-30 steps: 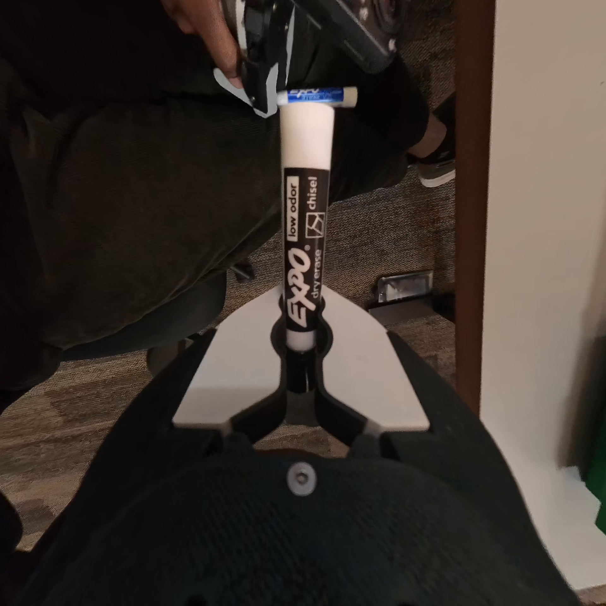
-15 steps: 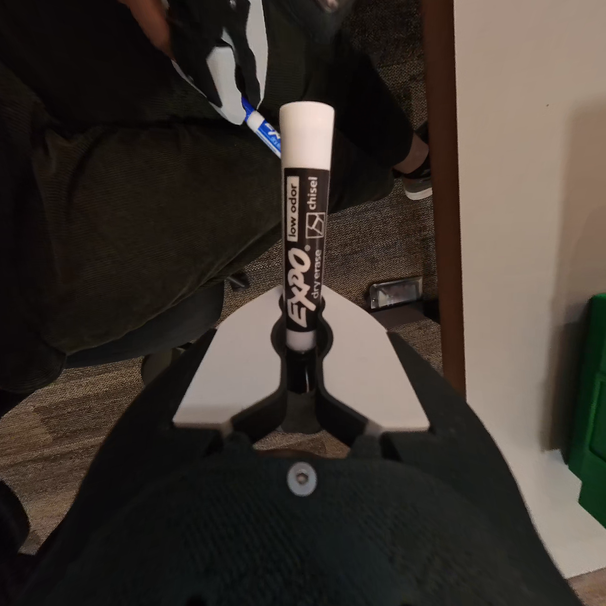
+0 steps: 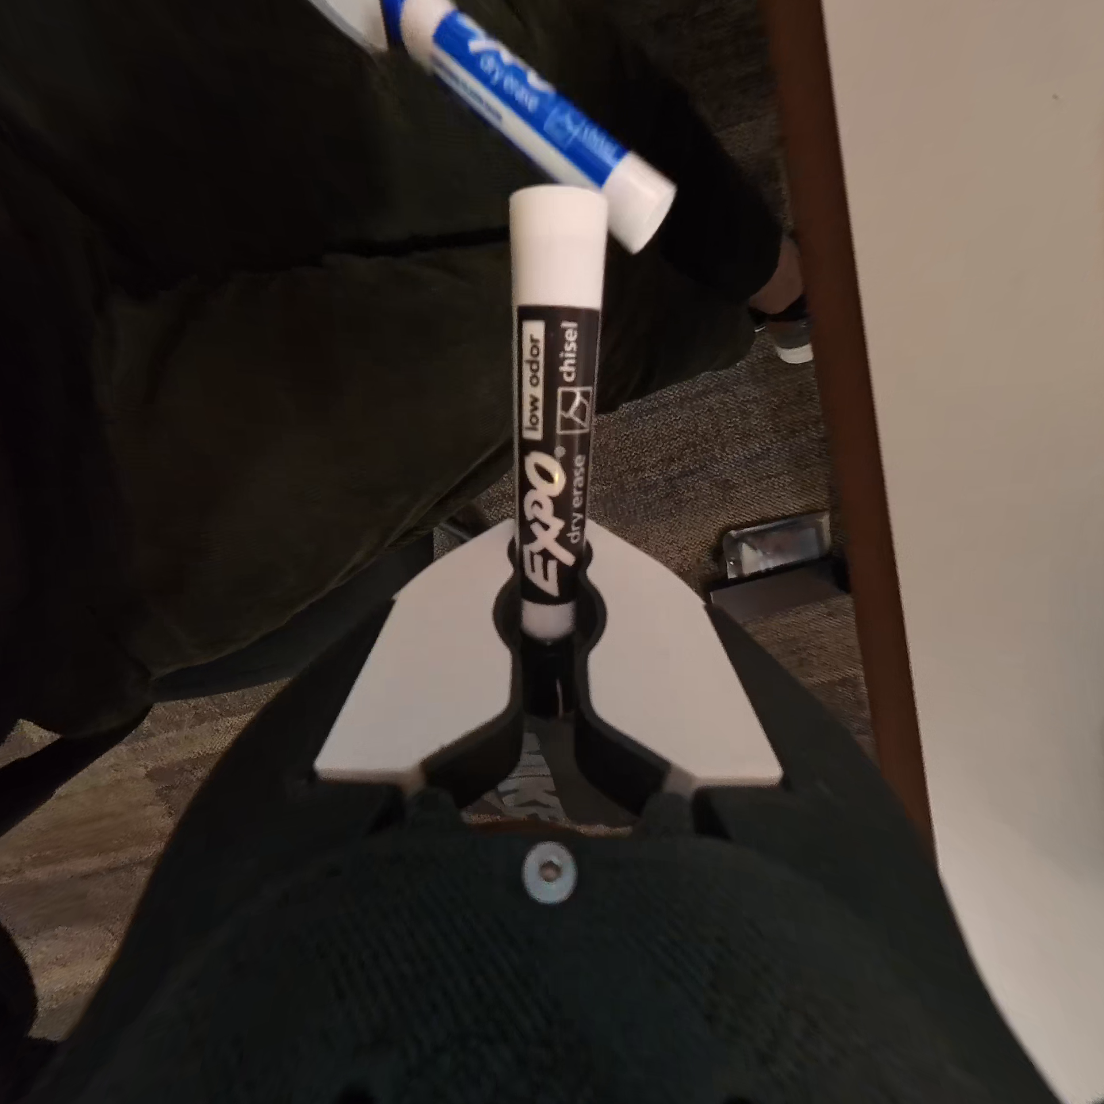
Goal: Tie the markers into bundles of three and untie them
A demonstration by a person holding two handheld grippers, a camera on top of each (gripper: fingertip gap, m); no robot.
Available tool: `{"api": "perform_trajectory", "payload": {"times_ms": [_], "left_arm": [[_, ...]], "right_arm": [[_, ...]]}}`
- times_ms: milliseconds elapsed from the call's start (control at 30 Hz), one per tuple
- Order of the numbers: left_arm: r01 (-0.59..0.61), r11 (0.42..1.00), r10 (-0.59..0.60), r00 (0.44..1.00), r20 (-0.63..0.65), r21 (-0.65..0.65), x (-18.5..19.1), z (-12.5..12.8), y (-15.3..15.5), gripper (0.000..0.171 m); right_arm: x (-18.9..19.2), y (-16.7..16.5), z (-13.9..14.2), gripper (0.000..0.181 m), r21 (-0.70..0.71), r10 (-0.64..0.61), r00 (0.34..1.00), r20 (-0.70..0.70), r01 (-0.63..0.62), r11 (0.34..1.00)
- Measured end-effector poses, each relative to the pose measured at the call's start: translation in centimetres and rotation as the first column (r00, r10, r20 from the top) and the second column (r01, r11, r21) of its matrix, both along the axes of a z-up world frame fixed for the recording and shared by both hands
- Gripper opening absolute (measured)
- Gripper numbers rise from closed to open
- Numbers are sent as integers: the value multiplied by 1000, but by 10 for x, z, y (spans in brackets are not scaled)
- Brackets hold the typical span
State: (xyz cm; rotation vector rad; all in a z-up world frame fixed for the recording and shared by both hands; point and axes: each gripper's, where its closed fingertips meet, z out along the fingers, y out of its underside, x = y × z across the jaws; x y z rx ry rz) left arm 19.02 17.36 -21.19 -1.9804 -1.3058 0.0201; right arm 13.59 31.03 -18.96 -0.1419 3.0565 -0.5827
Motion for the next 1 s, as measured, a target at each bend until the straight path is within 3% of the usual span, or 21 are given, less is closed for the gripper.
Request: {"api": "perform_trajectory", "payload": {"times_ms": [133,233,333,433,533,700,800,1000], "left_arm": [[-58,995,64,995,-76,80,-22,42,-19,18],[-170,981,181,975,-125,96,-50,77,-62,18],[-302,947,317,929,-190,106,-80,117,-127,18],[-477,879,454,840,-296,-5,-112,139,-218,18],[-598,792,536,778,-326,-123,-135,135,-297,18],[-713,680,658,697,-285,-172,-154,114,-369,18],[-720,652,689,693,-212,-236,-157,87,-391,19],[-722,645,717,685,-131,-249,-166,51,-398,19]], "right_arm": [[-5,-8,-3,14,-31,-21,999,43,22,999],[-12,-19,-3,14,-33,-33,998,58,35,999],[-16,-35,1,14,-56,-10,998,64,13,998],[-21,-53,7,14,-90,26,997,78,-19,996],[-35,-60,10,14,-68,33,999,37,-30,997],[-57,-84,34,13,-93,28,999,-39,-32,995],[-74,-101,41,13,-136,-2,998,-67,-7,991],[-122,-128,34,14,-191,-182,983,-25,174,966]]}}
